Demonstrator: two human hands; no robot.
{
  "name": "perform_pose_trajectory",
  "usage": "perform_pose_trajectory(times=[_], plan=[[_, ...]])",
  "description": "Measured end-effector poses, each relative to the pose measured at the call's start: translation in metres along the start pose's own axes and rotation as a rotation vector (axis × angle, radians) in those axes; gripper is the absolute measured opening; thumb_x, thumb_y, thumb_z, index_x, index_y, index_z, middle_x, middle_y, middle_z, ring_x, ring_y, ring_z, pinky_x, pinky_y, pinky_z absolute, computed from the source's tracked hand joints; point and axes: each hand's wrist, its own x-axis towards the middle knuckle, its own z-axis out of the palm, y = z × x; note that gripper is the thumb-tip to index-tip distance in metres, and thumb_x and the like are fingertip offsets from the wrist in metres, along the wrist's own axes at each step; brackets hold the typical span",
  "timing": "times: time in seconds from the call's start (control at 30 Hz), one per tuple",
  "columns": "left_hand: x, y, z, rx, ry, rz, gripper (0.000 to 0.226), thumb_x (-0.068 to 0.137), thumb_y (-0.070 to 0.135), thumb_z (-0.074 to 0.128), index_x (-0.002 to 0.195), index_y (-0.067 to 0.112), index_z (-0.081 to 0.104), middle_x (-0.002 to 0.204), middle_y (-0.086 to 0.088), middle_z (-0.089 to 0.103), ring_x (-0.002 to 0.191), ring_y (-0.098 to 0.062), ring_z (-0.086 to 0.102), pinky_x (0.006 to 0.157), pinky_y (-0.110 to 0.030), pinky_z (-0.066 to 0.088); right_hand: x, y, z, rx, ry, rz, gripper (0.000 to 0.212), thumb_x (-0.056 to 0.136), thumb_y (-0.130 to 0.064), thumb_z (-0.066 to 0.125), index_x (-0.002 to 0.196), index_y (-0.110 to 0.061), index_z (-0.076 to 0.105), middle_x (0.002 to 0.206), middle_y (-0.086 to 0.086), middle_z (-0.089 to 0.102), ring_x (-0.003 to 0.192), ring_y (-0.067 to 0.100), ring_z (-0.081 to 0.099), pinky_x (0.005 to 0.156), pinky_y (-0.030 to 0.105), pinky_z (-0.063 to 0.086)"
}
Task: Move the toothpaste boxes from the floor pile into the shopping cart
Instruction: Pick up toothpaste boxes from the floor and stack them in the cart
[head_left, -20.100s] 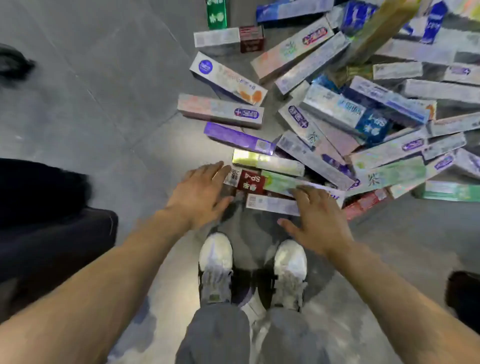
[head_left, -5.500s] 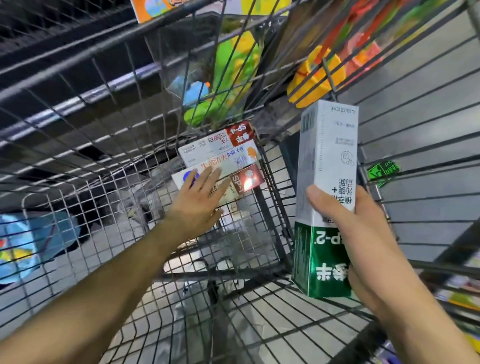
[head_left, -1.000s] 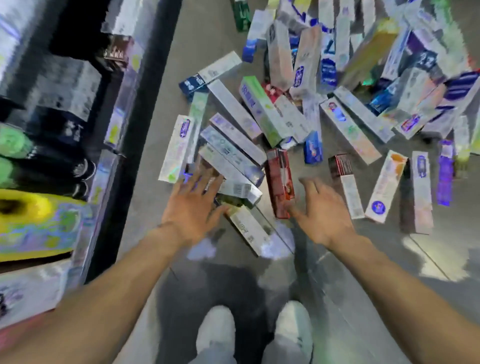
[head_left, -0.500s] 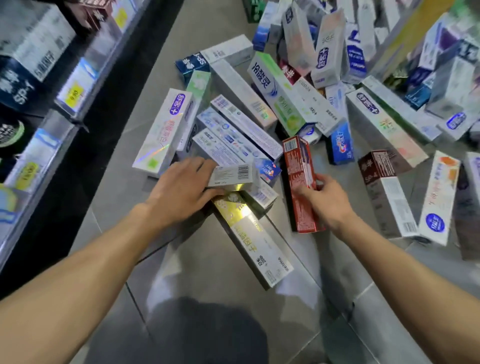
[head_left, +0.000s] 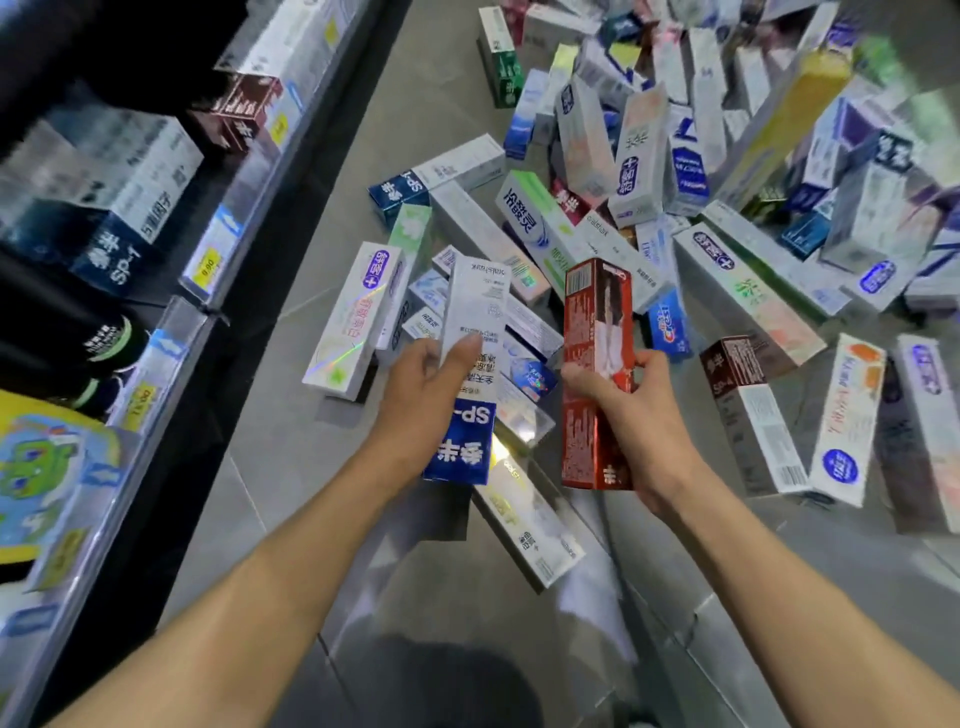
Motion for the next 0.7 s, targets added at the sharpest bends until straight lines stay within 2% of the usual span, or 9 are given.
perform_pose_trajectory(times=[0.07, 0.1, 0.23, 0.37, 0.5, 0.63, 0.7], plan=[[-0.024, 0.028, 0.003, -0.089, 0.004, -0.066, 0.042, 0.09, 0.046, 0.069, 0.109, 0.01, 0.061, 0.093, -0.007, 0.077, 0.084, -0.028, 0.075, 0.084, -0.051, 0.06, -0.024, -0.029, -0.001, 0.088, -0.027, 0.023, 0.046, 0.088, -0.025, 0.075, 0.122, -0.022, 0.044, 0.114, 0.004, 0.067, 0.1, 0.022, 0.07, 0.088, 0.043, 0.058], [-0.038, 0.046, 0.003, -0.103, 0.003, -0.085, 0.043, 0.089, 0.045, 0.07, 0.112, 0.009, 0.061, 0.094, -0.008, 0.077, 0.085, -0.03, 0.075, 0.087, -0.055, 0.059, -0.038, -0.047, -0.004, 0.14, -0.039, 0.04, 0.041, 0.09, -0.022, 0.072, 0.121, -0.022, 0.046, 0.113, 0.006, 0.067, 0.099, 0.024, 0.07, 0.088, 0.044, 0.058], [-0.1, 0.139, 0.003, -0.135, -0.008, -0.154, 0.04, 0.088, 0.041, 0.074, 0.115, 0.014, 0.062, 0.101, -0.011, 0.077, 0.091, -0.035, 0.074, 0.088, -0.06, 0.056, -0.104, -0.137, -0.027, 0.239, -0.077, 0.08, 0.03, 0.092, -0.02, 0.067, 0.118, -0.023, 0.052, 0.092, 0.0, 0.071, 0.073, 0.014, 0.071, 0.07, 0.035, 0.059], [-0.174, 0.26, 0.009, -0.162, -0.046, -0.171, 0.035, 0.092, 0.038, 0.07, 0.117, 0.016, 0.062, 0.101, -0.013, 0.076, 0.089, -0.038, 0.074, 0.083, -0.056, 0.059, -0.184, -0.247, -0.056, 0.231, -0.052, 0.027, 0.013, 0.093, -0.019, 0.066, 0.104, -0.021, 0.061, 0.075, -0.007, 0.072, 0.066, 0.009, 0.069, 0.065, 0.029, 0.057], [-0.257, 0.389, 0.024, -0.167, -0.094, -0.16, 0.044, 0.089, 0.042, 0.073, 0.123, 0.016, 0.061, 0.104, -0.009, 0.076, 0.09, -0.032, 0.075, 0.087, -0.055, 0.058, -0.275, -0.37, -0.09, 0.227, -0.026, 0.003, 0.041, 0.083, -0.027, 0.074, 0.12, -0.02, 0.057, 0.1, 0.001, 0.075, 0.087, 0.02, 0.074, 0.081, 0.043, 0.057], [-0.337, 0.509, 0.044, -0.139, -0.153, -0.126, 0.044, 0.083, 0.046, 0.076, 0.115, 0.019, 0.066, 0.104, -0.01, 0.076, 0.091, -0.032, 0.074, 0.09, -0.059, 0.056, -0.358, -0.48, -0.136, 0.235, 0.042, -0.057, 0.04, 0.087, -0.013, 0.073, 0.122, -0.019, 0.056, 0.102, 0.0, 0.075, 0.089, 0.019, 0.074, 0.083, 0.04, 0.058], [-0.375, 0.558, 0.054, -0.148, -0.193, -0.114, 0.041, 0.085, 0.043, 0.076, 0.116, 0.018, 0.066, 0.104, -0.012, 0.076, 0.087, -0.031, 0.074, 0.086, -0.054, 0.058, -0.397, -0.524, -0.162, 0.24, 0.071, -0.09, 0.04, 0.088, -0.014, 0.073, 0.123, -0.021, 0.056, 0.102, -0.002, 0.076, 0.089, 0.017, 0.074, 0.083, 0.039, 0.058]])
